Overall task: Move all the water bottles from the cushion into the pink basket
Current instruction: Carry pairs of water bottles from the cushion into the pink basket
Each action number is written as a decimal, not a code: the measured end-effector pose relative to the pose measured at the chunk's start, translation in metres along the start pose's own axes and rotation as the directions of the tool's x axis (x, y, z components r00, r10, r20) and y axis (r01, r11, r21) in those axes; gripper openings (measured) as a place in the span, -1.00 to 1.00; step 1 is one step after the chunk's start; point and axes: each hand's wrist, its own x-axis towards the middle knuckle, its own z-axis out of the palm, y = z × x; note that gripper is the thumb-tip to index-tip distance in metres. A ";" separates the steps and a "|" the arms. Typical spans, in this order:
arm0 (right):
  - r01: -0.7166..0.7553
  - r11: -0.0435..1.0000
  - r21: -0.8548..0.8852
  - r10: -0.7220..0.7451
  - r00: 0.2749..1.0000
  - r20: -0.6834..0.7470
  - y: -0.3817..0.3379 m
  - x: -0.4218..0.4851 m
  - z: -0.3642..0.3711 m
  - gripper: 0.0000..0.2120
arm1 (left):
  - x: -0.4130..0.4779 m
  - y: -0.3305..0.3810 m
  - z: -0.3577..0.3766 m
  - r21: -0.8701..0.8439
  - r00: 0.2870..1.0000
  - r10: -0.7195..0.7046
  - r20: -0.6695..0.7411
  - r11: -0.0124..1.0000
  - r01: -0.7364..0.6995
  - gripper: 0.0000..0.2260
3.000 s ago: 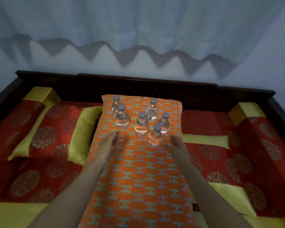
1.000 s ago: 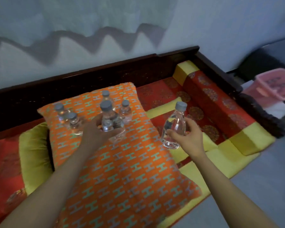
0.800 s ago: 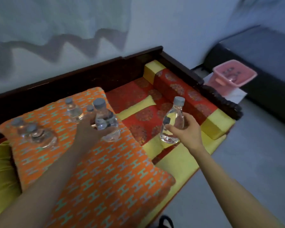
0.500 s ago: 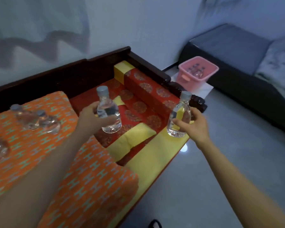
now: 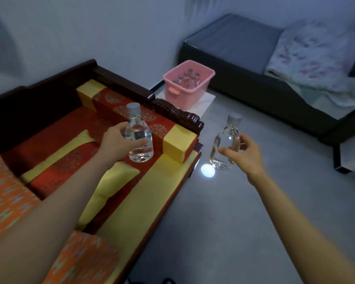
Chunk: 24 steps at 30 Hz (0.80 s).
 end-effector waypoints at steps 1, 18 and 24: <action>-0.011 1.000 0.005 0.012 1.000 -0.018 0.004 0.004 -0.008 -0.57 | 0.006 0.005 0.009 0.011 1.000 0.006 0.012 1.000 -0.006 -0.70; -0.027 0.998 0.050 0.034 0.991 -0.130 0.051 0.150 -0.078 -0.52 | 0.150 0.057 0.134 -0.048 0.993 0.081 0.089 0.996 -0.077 -0.59; -0.003 0.999 0.052 0.009 0.992 -0.127 0.046 0.234 -0.094 -0.47 | 0.218 0.077 0.165 -0.088 0.992 0.093 0.081 0.992 -0.086 -0.60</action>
